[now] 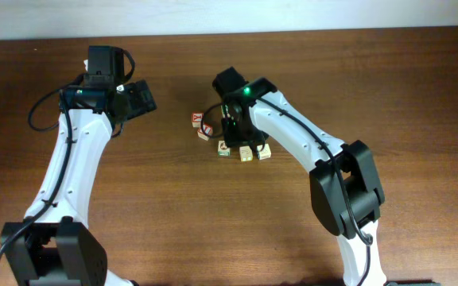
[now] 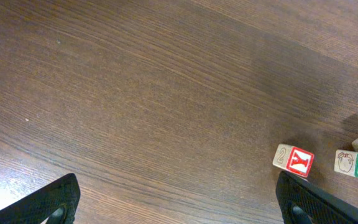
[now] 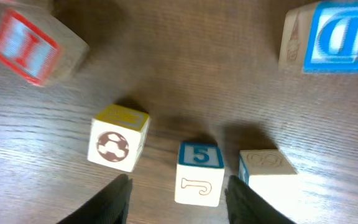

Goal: Rotate 3 blocks

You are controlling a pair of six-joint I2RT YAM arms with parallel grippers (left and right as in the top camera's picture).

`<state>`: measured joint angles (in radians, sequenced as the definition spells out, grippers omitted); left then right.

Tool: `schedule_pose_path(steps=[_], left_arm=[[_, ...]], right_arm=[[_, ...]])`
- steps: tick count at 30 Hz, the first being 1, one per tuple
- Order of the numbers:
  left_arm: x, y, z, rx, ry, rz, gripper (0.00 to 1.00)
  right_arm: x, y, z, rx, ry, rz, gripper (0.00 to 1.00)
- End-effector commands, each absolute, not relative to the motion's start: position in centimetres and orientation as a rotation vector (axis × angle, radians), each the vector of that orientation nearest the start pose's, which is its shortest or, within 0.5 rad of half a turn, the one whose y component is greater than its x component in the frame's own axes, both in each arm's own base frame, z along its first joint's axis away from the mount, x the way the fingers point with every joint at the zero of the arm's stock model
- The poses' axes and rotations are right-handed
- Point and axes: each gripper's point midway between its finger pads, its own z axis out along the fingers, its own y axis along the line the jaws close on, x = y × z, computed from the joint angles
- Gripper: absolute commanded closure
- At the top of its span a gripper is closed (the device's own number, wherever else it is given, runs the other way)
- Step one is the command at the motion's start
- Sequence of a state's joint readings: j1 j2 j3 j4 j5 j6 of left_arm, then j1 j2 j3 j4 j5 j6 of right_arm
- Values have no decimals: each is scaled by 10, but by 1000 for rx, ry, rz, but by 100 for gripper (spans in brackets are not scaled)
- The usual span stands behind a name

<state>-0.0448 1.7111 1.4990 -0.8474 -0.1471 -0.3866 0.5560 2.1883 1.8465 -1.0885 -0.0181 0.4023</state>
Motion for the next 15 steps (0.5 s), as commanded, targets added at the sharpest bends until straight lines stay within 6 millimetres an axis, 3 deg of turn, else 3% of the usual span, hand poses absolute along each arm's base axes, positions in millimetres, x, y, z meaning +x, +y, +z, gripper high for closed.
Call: schedule_pose_path(steps=[1,3,7,11,15], left_arm=[[434,9,173,-501,2550,53,1],[434,9,173,-501,2548,53,1],[434,14,174,-510,2541,90,1],[434,14,174,-510,2540,91,1],[434,14,174,-510,2540,91,1]], right_arm=[[405,257,86,-238,2920,201,50],[405,279,78,-206,2910,284,50],[399,280,45,-22,2942,155,51],[398,276,36,-16,2939,95,56],[387,277,14,-40,2995,53,56]])
